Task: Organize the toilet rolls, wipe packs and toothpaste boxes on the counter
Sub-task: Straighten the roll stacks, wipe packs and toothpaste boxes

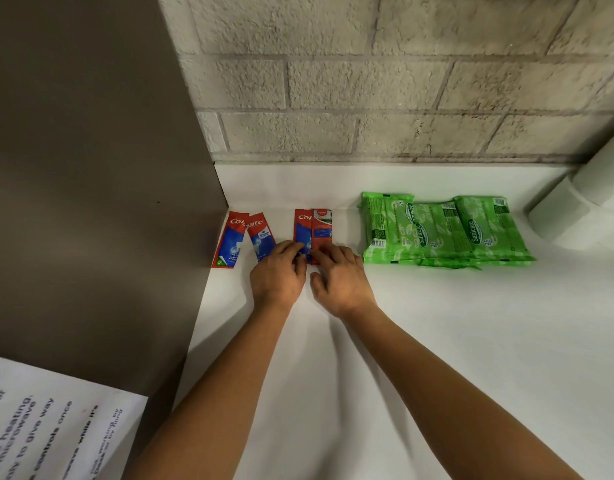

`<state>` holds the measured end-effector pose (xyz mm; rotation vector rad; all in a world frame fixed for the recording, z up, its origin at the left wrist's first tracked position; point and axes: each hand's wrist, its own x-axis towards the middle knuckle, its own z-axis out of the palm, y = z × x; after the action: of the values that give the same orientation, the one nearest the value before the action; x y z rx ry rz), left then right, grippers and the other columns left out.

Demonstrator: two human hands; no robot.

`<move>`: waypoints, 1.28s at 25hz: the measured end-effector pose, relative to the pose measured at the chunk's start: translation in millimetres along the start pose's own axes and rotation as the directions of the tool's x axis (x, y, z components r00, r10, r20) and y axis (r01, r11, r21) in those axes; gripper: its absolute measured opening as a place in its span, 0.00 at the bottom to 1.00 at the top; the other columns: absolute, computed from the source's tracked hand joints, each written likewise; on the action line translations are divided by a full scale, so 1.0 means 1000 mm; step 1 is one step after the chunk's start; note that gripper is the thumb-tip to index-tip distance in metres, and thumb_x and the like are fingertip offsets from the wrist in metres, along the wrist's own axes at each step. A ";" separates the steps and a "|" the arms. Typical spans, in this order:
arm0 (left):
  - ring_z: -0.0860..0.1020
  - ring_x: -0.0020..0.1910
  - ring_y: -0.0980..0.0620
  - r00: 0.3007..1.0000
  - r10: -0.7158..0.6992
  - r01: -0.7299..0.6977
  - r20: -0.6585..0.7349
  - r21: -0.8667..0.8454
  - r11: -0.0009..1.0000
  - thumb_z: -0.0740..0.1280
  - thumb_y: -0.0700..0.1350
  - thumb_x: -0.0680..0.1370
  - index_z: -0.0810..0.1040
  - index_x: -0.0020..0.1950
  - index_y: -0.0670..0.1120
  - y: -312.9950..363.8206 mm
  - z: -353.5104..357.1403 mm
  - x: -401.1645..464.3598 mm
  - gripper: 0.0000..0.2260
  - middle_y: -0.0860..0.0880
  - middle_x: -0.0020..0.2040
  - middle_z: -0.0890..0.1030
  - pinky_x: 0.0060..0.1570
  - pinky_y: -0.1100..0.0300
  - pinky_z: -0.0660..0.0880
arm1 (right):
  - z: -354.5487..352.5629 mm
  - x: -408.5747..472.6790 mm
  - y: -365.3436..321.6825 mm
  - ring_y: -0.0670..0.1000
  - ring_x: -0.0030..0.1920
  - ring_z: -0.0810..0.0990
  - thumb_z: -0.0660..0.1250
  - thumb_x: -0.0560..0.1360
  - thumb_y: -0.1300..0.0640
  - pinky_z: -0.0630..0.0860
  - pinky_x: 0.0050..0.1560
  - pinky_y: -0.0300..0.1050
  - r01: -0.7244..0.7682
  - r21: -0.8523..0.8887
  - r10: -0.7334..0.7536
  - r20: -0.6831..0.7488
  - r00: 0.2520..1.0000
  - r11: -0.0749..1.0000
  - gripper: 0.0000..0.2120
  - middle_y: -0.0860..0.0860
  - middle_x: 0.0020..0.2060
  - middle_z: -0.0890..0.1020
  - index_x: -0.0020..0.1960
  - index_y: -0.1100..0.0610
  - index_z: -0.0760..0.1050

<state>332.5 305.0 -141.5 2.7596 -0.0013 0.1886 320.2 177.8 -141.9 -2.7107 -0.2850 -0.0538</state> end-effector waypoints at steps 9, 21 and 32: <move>0.76 0.61 0.44 0.921 -0.360 0.349 -0.152 -0.090 0.933 0.57 0.50 0.80 0.70 0.69 0.48 0.003 -0.010 -0.007 0.18 0.45 0.71 0.70 0.42 0.57 0.75 | -0.002 -0.001 -0.003 0.60 0.66 0.67 0.57 0.69 0.52 0.65 0.66 0.52 -0.051 0.014 0.052 -0.007 0.999 0.999 0.29 0.56 0.68 0.69 0.69 0.55 0.67; 0.76 0.60 0.49 0.980 -0.198 0.198 0.007 -0.009 0.980 0.56 0.51 0.80 0.68 0.70 0.48 -0.002 -0.009 0.001 0.19 0.49 0.69 0.72 0.51 0.57 0.76 | -0.004 -0.002 -0.002 0.56 0.66 0.67 0.57 0.71 0.52 0.62 0.67 0.49 -0.028 0.024 0.028 0.017 0.999 0.999 0.26 0.52 0.66 0.73 0.67 0.55 0.69; 0.76 0.60 0.50 0.984 -0.179 0.179 0.008 -0.039 0.983 0.57 0.51 0.80 0.69 0.70 0.49 -0.002 -0.009 0.001 0.18 0.50 0.69 0.72 0.49 0.59 0.76 | -0.005 -0.003 -0.003 0.56 0.66 0.67 0.59 0.71 0.53 0.62 0.67 0.49 -0.032 0.042 0.031 0.019 0.999 0.999 0.24 0.53 0.65 0.73 0.67 0.56 0.70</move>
<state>332.4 310.1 -134.1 2.7019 0.2388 0.1332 317.0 177.6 -136.3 -2.6740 -0.2459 -0.0139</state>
